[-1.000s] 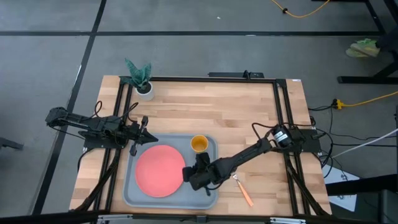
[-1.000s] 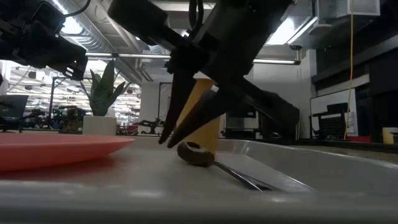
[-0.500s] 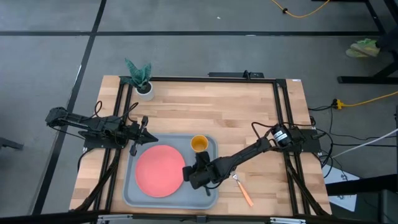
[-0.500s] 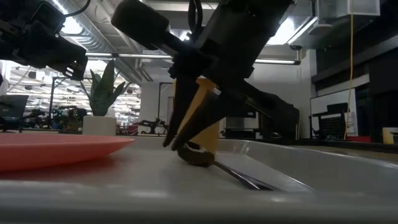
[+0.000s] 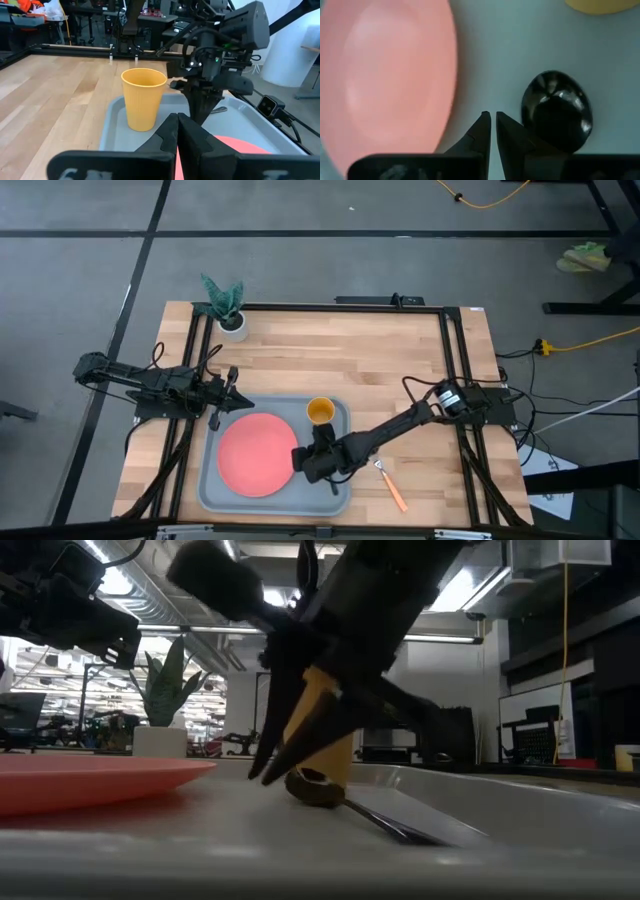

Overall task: Pick and place plate/cup/fork/spoon on tray
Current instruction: Put the black spoon on the gray tray

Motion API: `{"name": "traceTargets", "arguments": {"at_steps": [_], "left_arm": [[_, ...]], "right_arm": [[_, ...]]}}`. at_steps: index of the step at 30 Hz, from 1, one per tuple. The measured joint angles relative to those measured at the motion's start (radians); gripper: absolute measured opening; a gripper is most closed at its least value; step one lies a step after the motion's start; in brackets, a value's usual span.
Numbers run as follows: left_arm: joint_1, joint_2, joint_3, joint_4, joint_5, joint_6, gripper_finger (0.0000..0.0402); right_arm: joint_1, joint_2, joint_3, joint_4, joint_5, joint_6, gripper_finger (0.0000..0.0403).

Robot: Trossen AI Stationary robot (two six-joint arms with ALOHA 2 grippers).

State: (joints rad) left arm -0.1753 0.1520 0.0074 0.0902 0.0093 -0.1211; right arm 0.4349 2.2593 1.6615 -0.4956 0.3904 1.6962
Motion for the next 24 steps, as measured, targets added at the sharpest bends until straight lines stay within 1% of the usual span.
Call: {"name": "traceTargets", "arguments": {"at_steps": [14,18,24], "left_arm": [[0.000,0.000,0.000,0.000,0.000,0.000,0.0000],[0.000,0.000,0.000,0.000,0.000,0.000,0.0000],[0.000,0.000,0.000,0.000,0.000,0.000,0.0000]], "right_arm": [[-0.001,0.018,0.000,-0.042,0.002,0.000,0.0033],[0.000,0.018,0.000,-0.056,0.031,-0.006,0.0033],[-0.001,0.017,0.000,-0.072,0.037,-0.011,0.0033]]}}
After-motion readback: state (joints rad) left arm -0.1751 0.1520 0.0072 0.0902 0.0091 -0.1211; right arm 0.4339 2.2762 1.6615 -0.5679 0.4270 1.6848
